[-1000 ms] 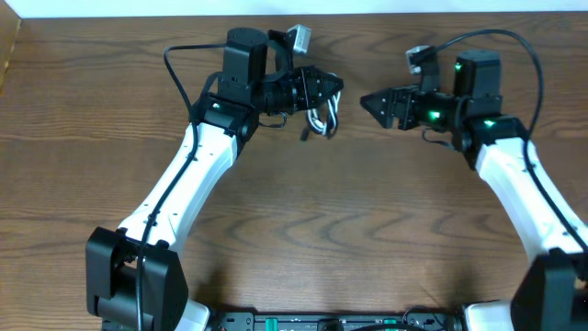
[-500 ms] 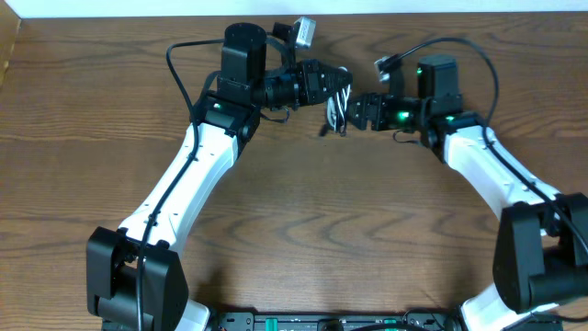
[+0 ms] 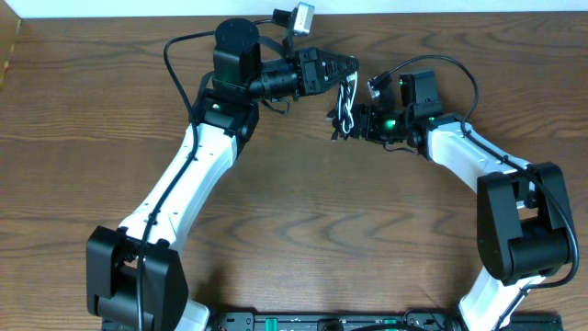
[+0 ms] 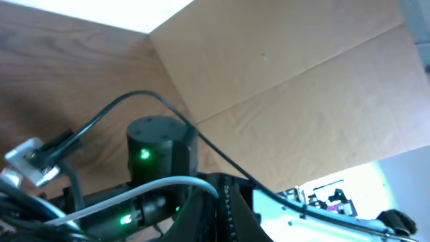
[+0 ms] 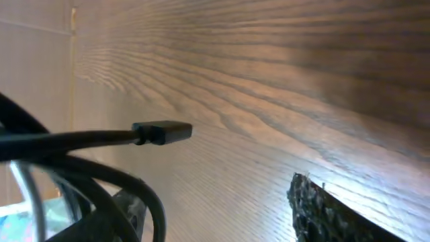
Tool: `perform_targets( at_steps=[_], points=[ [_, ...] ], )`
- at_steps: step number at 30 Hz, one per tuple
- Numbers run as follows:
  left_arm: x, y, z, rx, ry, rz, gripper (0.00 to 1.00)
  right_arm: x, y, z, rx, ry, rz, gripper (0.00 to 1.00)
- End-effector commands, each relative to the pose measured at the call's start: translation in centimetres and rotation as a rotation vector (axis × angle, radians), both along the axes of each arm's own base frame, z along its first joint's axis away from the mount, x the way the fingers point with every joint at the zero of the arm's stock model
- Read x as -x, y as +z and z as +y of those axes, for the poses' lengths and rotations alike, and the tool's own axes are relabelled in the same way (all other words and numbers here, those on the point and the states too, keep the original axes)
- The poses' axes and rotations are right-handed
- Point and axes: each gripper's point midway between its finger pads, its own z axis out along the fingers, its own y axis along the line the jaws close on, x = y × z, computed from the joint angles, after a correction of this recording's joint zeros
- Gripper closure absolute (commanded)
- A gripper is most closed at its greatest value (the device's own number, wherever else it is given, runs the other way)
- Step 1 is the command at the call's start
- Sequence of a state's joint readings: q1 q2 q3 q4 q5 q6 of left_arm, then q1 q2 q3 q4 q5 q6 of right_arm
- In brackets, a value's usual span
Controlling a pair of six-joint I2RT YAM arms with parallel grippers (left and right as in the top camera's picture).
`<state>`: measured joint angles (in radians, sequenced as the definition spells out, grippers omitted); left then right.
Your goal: Untangle cables
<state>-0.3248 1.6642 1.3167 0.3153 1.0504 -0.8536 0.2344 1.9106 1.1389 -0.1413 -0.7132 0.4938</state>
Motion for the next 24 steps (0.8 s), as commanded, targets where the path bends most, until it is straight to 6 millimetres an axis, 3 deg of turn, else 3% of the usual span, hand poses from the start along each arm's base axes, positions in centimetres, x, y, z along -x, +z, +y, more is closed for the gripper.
perform_targets(
  at_steps=[1, 4, 7, 10, 14, 18, 22, 24],
  points=[
    [0.7, 3.2, 0.9, 0.060, -0.041, -0.092, 0.93, -0.5, -1.7, -1.3, 0.109, -0.072, 0.025, 0.39],
    [0.6, 5.1, 1.7, 0.101, -0.037, -0.143, 0.92, -0.1, -3.3, -2.9, 0.209, -0.127, 0.070, 0.40],
    [0.1, 5.5, 2.7, 0.105, -0.006, -0.155, 0.93, 0.3, -4.1, -3.8, 0.259, -0.150, 0.101, 0.41],
    [-0.5, 5.3, 3.5, 0.100, 0.018, -0.140, 0.93, 0.7, -4.5, -4.3, 0.286, -0.158, 0.122, 0.41],
    [-1.5, 3.4, 4.1, 0.065, 0.066, -0.047, 0.92, 1.0, -4.8, -4.6, 0.306, -0.165, 0.136, 0.42],
    [-3.2, -2.1, 5.2, -0.085, 0.208, 0.107, 0.93, 1.5, -5.5, -5.7, 0.362, -0.187, 0.167, 0.44],
    [-3.8, -10.1, 8.8, -0.378, 0.440, 0.298, 0.93, 2.3, -6.2, -7.2, 0.410, -0.212, 0.216, 0.46],
    [-3.2, -12.8, 10.4, -0.519, 0.508, 0.339, 0.92, 2.6, -6.5, -8.1, 0.434, -0.222, 0.235, 0.46]
  ],
)
